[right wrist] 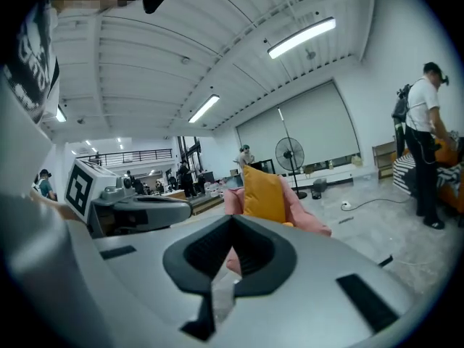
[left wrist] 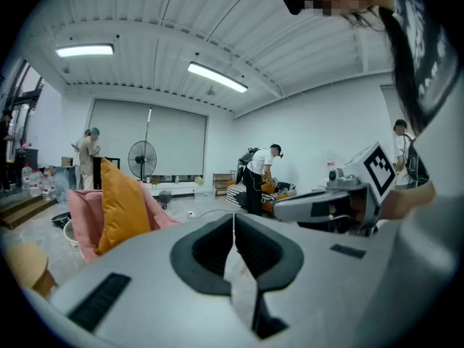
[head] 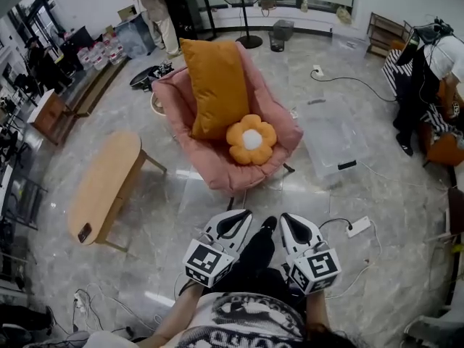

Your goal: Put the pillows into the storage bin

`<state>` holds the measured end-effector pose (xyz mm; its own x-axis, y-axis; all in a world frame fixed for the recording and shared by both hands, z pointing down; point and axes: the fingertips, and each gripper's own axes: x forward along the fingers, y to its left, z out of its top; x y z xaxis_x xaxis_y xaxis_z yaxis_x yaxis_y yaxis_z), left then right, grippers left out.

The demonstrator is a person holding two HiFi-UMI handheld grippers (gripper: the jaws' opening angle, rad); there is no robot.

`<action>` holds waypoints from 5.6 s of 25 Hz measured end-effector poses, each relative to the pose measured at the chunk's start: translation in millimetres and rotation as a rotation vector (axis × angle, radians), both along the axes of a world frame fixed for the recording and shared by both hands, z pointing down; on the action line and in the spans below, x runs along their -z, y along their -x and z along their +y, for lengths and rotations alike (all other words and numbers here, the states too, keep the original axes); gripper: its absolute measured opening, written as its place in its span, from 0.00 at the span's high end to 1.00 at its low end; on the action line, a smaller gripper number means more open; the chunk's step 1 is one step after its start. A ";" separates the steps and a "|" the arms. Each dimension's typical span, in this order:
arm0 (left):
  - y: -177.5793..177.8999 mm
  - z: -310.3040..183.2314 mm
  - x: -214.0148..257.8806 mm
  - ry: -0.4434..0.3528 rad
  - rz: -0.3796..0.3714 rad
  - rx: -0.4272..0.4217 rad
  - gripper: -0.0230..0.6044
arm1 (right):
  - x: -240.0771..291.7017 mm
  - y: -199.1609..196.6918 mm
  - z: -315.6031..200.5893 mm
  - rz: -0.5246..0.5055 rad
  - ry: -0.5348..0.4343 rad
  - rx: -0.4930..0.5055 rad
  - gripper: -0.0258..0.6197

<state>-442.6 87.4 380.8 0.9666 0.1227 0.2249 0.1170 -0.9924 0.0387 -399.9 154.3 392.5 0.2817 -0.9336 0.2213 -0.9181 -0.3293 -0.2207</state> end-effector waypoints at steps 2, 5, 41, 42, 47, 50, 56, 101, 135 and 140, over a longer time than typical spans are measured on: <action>-17.1 0.7 -6.2 0.001 -0.013 -0.023 0.94 | -3.9 -16.0 -0.9 -0.006 0.000 -0.015 0.96; -49.5 -6.2 -16.3 0.013 -0.023 -0.039 0.94 | -12.3 -44.4 -6.2 -0.020 0.007 -0.028 0.96; -305.0 -246.9 -39.6 0.073 -0.054 0.148 0.94 | -43.5 -311.2 -237.8 -0.050 0.173 0.177 0.96; -306.8 -252.5 -42.8 0.076 -0.059 0.171 0.94 | -47.3 -316.2 -244.8 -0.054 0.177 0.200 0.96; -335.3 -275.2 -52.8 0.085 -0.087 0.313 0.94 | -65.1 -361.5 -276.3 -0.078 0.199 0.347 0.96; -352.0 -296.9 -56.1 0.102 -0.089 0.426 0.94 | -75.2 -389.9 -307.4 -0.043 0.228 0.454 0.96; -384.9 -321.1 -59.0 0.089 -0.097 0.543 0.94 | -114.6 -433.1 -355.1 0.026 0.316 0.641 0.96; -329.4 -295.0 -129.4 0.249 -0.248 0.982 0.94 | -409.6 -432.0 -419.6 -0.346 0.941 0.834 0.82; -316.7 -134.9 -97.1 0.139 -0.136 0.631 0.94 | -200.7 -447.8 -209.8 -0.338 0.491 0.492 0.86; -372.3 -119.7 -98.8 0.128 -0.150 0.534 0.94 | -205.9 -521.1 -165.8 -0.366 0.481 0.353 0.86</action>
